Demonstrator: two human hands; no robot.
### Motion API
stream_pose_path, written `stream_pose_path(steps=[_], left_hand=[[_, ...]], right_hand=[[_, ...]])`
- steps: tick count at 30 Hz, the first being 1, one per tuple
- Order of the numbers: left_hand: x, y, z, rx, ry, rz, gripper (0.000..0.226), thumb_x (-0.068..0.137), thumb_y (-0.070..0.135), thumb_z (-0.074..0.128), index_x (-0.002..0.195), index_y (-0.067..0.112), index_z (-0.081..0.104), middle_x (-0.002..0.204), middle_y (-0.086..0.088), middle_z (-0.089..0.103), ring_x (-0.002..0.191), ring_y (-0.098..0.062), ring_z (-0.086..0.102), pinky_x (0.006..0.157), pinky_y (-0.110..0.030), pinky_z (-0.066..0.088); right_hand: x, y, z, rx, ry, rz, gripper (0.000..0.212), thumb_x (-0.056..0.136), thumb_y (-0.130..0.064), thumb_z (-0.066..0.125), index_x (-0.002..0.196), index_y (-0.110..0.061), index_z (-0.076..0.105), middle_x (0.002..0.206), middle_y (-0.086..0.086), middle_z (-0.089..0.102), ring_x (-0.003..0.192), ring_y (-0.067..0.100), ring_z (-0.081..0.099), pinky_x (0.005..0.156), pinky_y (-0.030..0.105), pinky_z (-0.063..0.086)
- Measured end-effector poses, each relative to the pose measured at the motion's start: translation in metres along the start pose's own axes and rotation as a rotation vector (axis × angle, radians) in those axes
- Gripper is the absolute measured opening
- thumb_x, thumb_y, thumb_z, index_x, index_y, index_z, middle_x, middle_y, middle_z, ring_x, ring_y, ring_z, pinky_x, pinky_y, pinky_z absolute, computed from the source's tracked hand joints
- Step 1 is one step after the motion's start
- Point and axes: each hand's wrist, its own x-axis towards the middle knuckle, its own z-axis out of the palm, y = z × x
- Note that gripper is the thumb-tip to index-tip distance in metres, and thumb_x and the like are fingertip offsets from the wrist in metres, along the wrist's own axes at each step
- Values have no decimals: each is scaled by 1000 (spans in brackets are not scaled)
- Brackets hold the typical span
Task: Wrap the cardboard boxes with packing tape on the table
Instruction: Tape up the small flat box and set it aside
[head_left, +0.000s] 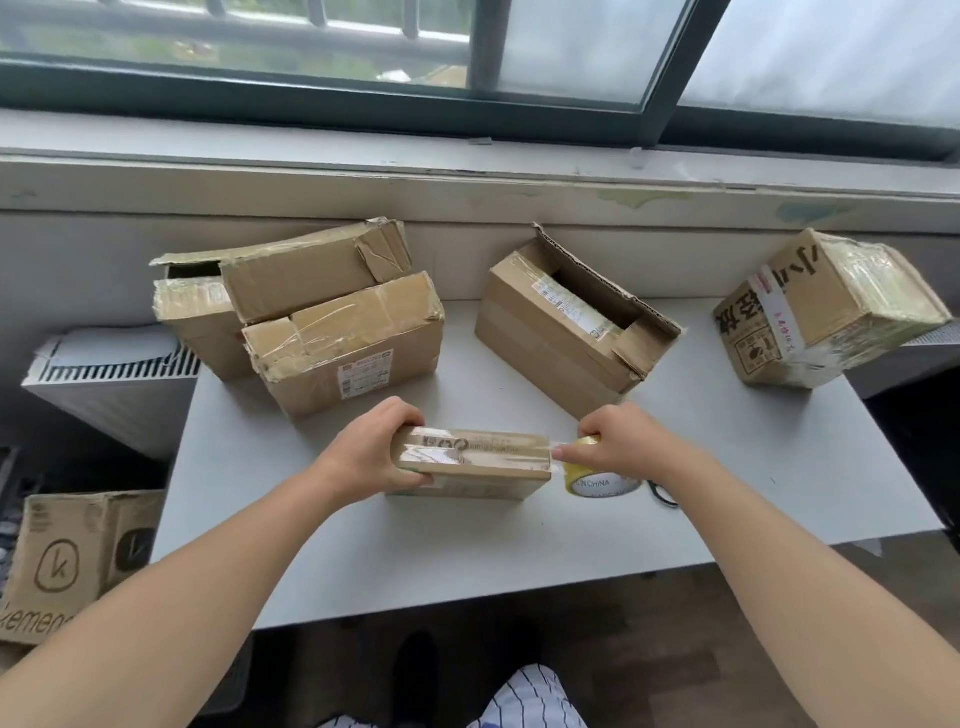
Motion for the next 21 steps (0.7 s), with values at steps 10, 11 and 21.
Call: stream_pose_path(steps=[10, 11, 21], left_hand=[[-6, 1, 3, 323, -58, 117, 72, 77, 46, 84, 133, 10, 57, 117, -1, 58, 107, -21, 57, 98, -41, 49], [-10, 2, 8, 510, -26, 162, 80, 80, 51, 77, 141, 5, 53, 124, -7, 60, 116, -29, 58, 108, -53, 45], [7, 114, 87, 766, -254, 140, 111, 91, 75, 35, 160, -2, -6, 169, -21, -3, 157, -39, -7, 119, -68, -4]], right_hand=[[10, 12, 25, 82, 3, 14, 60, 84, -77, 58, 72, -20, 68, 69, 2, 64, 70, 15, 59, 57, 34, 41], [10, 12, 26, 91, 1, 10, 58, 86, -76, 58, 73, -20, 68, 69, 1, 64, 70, 15, 59, 58, 34, 41], [11, 15, 38, 121, -7, -13, 51, 91, -71, 54, 78, -24, 67, 73, 0, 63, 75, 14, 57, 65, 35, 45]])
